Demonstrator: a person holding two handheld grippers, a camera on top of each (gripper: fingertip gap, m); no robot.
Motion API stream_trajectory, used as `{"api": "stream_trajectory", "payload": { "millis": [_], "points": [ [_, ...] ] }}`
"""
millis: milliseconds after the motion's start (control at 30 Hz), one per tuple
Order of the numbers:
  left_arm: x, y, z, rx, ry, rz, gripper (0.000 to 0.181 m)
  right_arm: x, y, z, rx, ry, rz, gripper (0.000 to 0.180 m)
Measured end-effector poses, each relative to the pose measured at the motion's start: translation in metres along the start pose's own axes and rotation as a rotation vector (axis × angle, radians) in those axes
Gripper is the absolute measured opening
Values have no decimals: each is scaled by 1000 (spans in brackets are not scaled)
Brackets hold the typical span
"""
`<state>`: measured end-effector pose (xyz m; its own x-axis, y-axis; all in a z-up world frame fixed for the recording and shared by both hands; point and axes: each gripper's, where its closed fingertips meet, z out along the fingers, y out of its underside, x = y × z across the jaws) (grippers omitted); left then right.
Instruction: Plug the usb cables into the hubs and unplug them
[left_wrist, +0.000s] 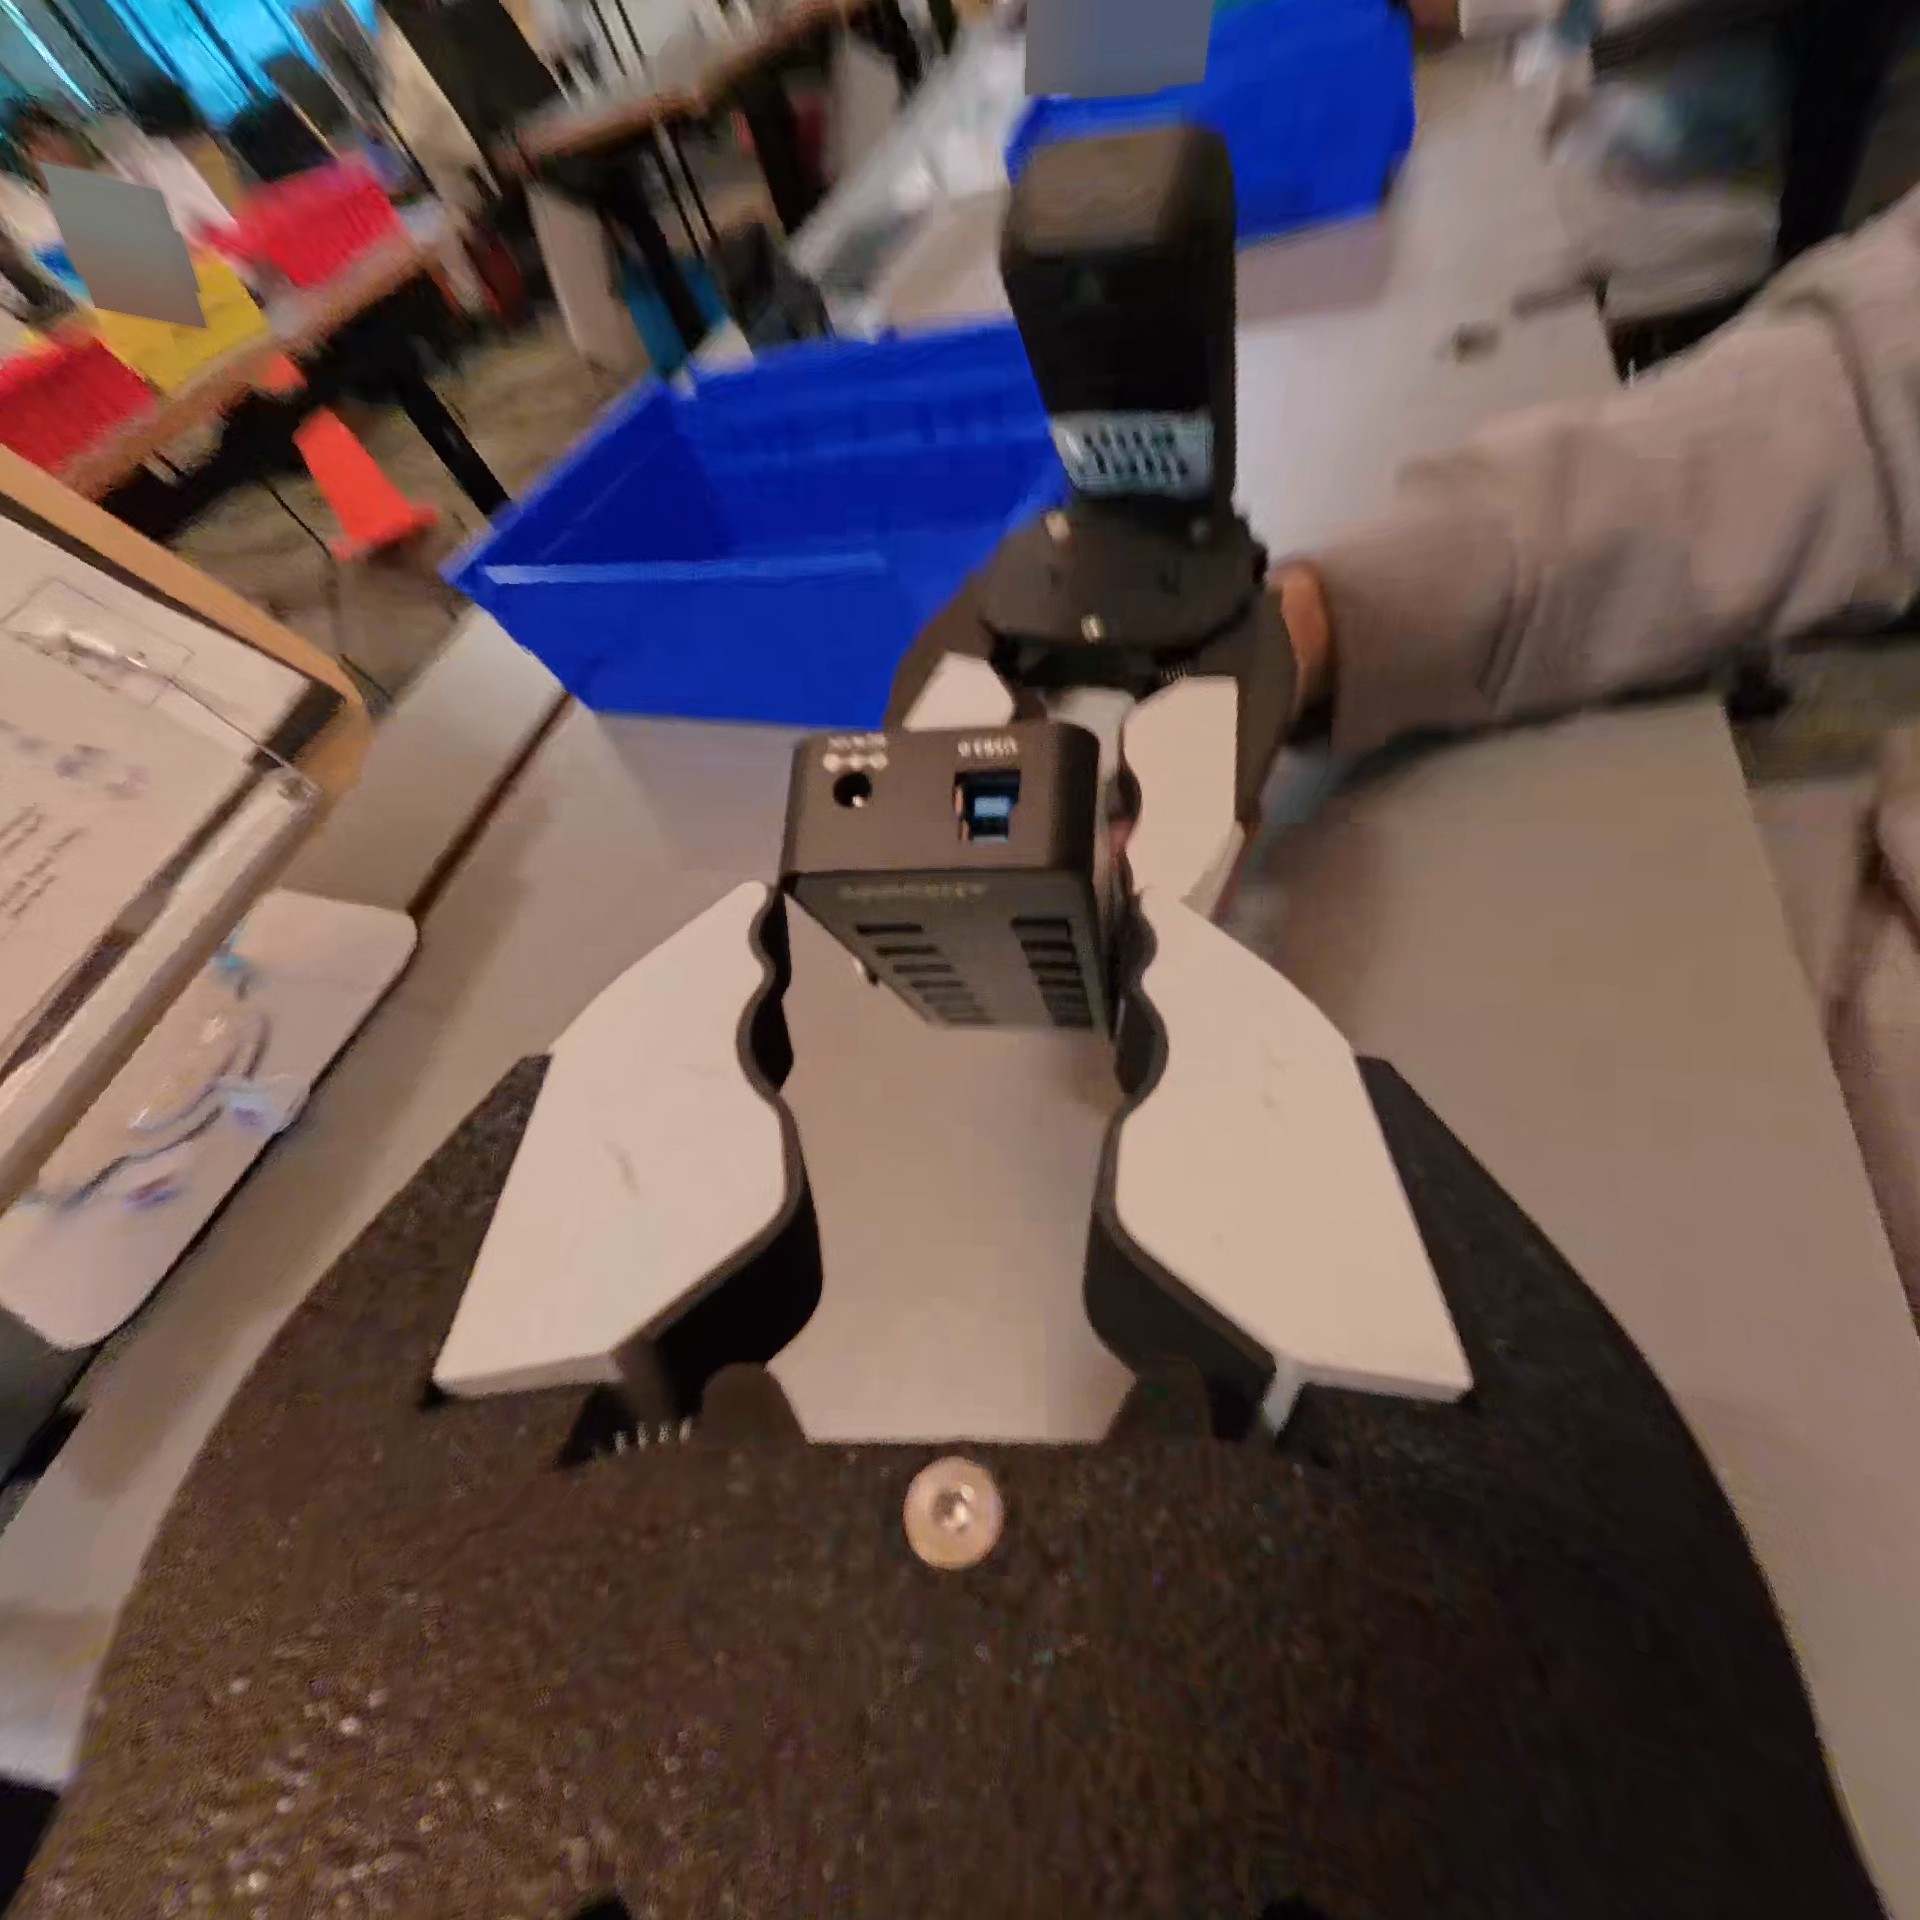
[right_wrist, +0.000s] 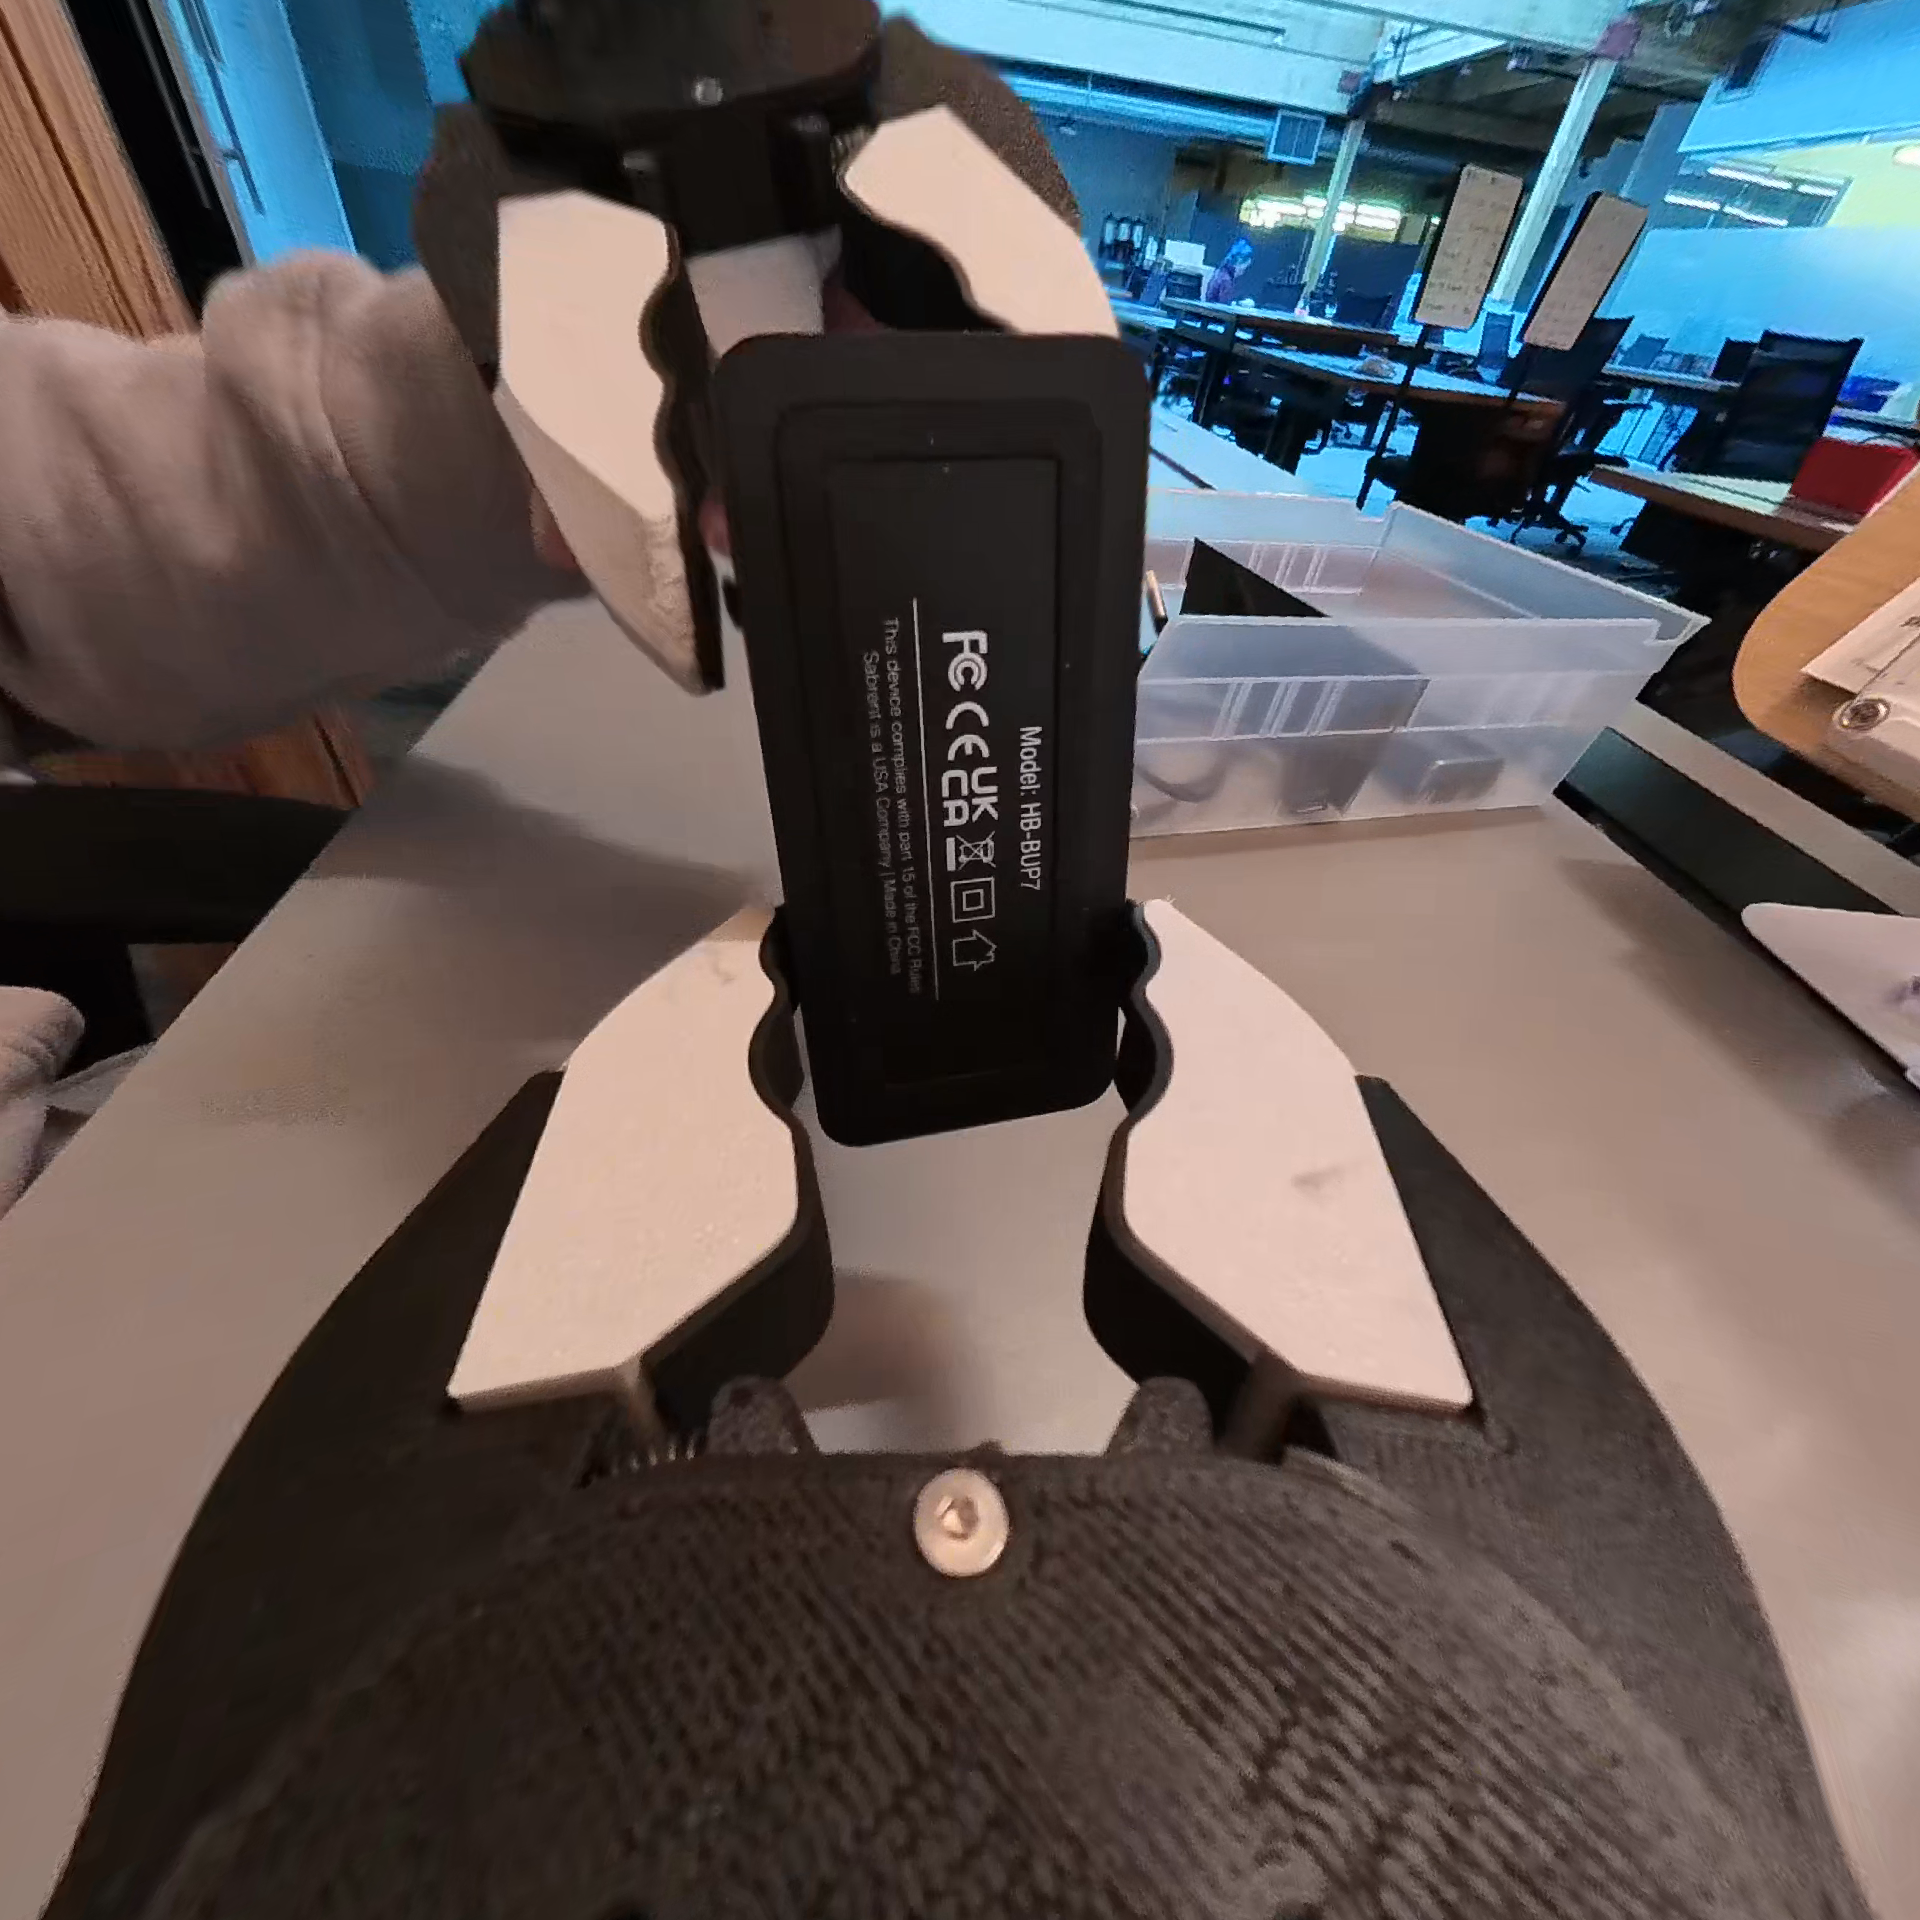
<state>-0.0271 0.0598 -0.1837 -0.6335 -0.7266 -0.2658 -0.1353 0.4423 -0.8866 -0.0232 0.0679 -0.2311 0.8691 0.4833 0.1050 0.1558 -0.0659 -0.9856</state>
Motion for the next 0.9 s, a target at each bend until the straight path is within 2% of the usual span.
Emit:
{"api": "stream_trajectory", "payload": {
  "millis": [200,333,433,600,800,900],
  "points": [
    [-1,19,0,-335,31,108,73,-3,8,7,-70,30,-80,59],
    [2,28,-1,-511,72,133,60,3,15,5,-117,66,-122,59],
    [1,24,1,-528,69,86,67,3,17,6,-129,71,-115,60],
    [2,30,2,-590,79,85,63,4,21,5,-144,69,-128,60],
    [7,24,5,-617,108,85,59,-4,17,6,-78,12,-37,60],
    [5,14,6,-654,101,136,59,-6,6,3,-9,-8,12,72]
  ]
}}
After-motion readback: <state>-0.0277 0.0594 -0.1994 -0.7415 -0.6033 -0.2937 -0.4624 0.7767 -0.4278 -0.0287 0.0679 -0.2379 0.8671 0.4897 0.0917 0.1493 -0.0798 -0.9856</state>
